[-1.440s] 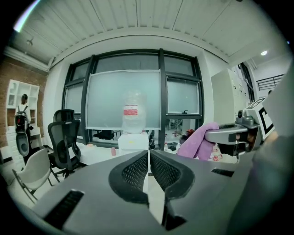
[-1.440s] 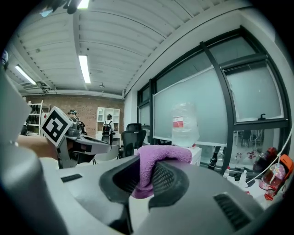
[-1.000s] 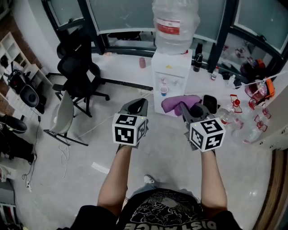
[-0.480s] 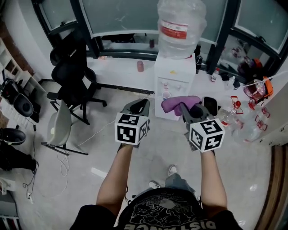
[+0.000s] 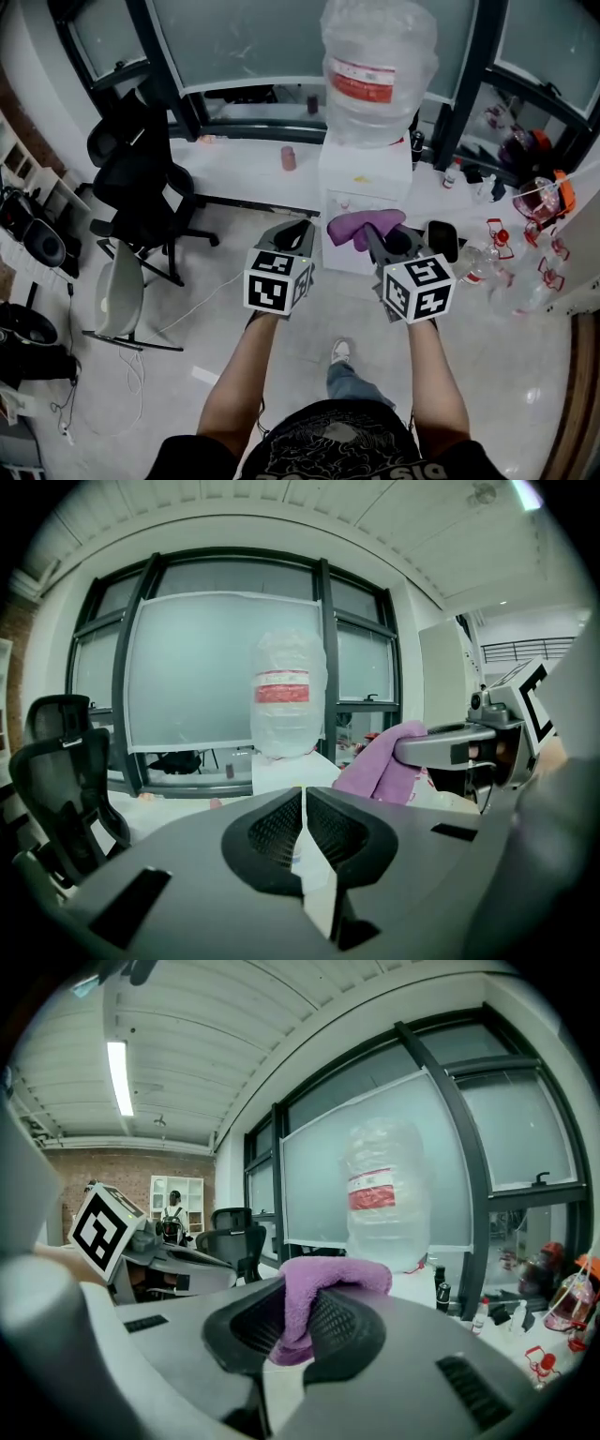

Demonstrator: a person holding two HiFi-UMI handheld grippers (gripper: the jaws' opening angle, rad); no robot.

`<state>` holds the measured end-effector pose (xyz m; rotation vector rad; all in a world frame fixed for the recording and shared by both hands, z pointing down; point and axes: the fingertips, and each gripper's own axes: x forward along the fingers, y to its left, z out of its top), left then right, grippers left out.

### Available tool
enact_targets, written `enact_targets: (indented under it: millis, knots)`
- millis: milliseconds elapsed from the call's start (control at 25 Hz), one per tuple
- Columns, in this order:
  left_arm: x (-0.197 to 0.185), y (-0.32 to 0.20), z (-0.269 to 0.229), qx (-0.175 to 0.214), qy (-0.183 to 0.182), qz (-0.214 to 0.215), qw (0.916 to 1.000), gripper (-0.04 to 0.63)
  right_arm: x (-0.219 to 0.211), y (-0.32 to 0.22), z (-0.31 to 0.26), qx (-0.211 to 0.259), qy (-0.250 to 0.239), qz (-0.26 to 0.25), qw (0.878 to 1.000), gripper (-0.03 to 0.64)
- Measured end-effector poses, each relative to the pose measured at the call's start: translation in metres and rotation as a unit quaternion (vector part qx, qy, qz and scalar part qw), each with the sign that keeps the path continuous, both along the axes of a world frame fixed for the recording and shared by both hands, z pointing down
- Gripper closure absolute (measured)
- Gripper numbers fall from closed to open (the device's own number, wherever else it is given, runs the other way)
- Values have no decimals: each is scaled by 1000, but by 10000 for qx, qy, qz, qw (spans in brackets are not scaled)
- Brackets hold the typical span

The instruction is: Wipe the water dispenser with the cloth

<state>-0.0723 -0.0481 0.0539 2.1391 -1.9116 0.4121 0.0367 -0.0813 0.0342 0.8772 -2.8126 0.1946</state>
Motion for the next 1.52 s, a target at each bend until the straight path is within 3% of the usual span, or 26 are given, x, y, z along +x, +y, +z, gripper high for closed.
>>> enact_targets:
  millis: [320,560,1040,1320,1520]
  knots:
    - [-24,-102,-1,-51,-123,-9,9999,560,-28,-100,2,-159,-96,-13,9998,571]
    - [-35,-145,15,-163,-139,67,9997,560,-44,-141,23,-426,-116,9,9990,571]
    - [-91,-178,60,-378,-213,687,9967,560,-117,-168,85,-974,-218,608,9931,571]
    - [-120,-193,81,-315,-104,1069,9937,560,-159,-182,121,-1528,-899,1069,9783,571]
    - [-131,-196,90,-267,-29,1249,9918,560,-176,-190,144,-1653,-1069,1274,9721,571]
